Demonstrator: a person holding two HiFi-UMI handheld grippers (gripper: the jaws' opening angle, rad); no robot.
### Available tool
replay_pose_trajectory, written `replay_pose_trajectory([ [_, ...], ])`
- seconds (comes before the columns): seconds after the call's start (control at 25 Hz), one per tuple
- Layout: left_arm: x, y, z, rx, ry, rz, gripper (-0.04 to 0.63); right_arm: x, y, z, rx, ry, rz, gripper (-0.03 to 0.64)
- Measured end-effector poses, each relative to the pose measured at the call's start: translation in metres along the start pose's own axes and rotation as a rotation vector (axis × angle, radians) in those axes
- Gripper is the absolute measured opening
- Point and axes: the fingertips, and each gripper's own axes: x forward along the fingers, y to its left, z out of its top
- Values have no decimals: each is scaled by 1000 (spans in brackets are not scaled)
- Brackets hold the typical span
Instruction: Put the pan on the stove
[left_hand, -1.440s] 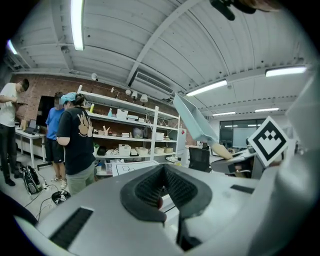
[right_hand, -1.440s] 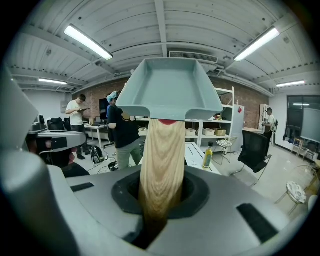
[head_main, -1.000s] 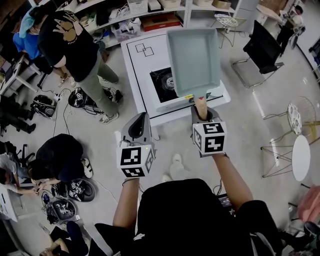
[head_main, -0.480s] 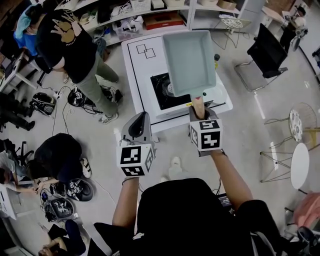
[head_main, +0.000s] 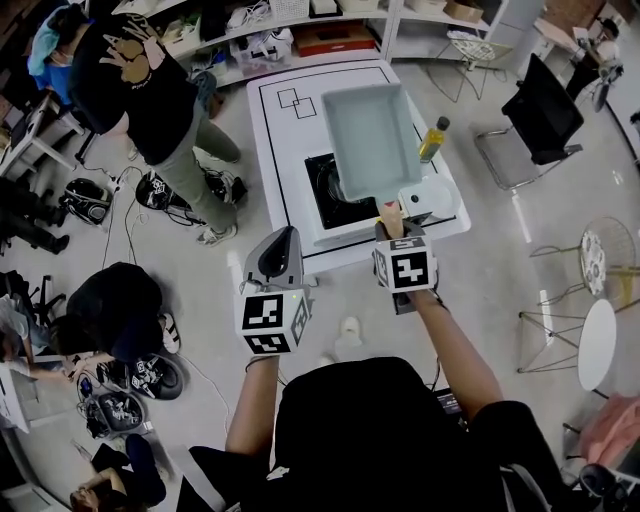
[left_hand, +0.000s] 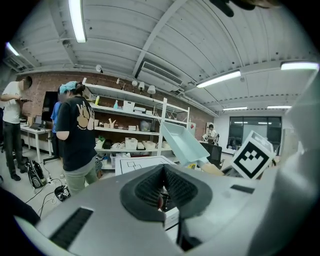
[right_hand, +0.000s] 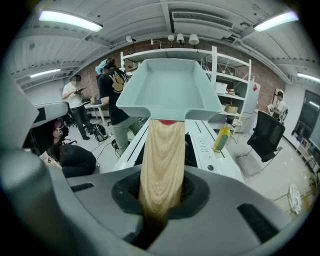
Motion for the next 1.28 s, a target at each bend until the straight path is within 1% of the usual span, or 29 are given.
replay_pose_trajectory([
  [0.36, 11, 10, -5, -15, 21, 25, 11, 37, 0, -26, -11, 144, 22, 34],
  [0.52, 13, 13, -4, -18, 25, 38, 10, 49, -6, -39, -18, 206, 4, 35],
  [0.68, 16, 17, -8, -20, 34, 51, 11, 63, -8, -48, -16, 253, 7, 35],
  [1.0, 22, 22, -12, -27, 40, 66, 10, 81, -7, -63, -10, 313, 22, 38],
  [1.28, 22, 25, -16, -28, 46, 75, 10, 87, -8, -70, -18, 349, 12, 40],
])
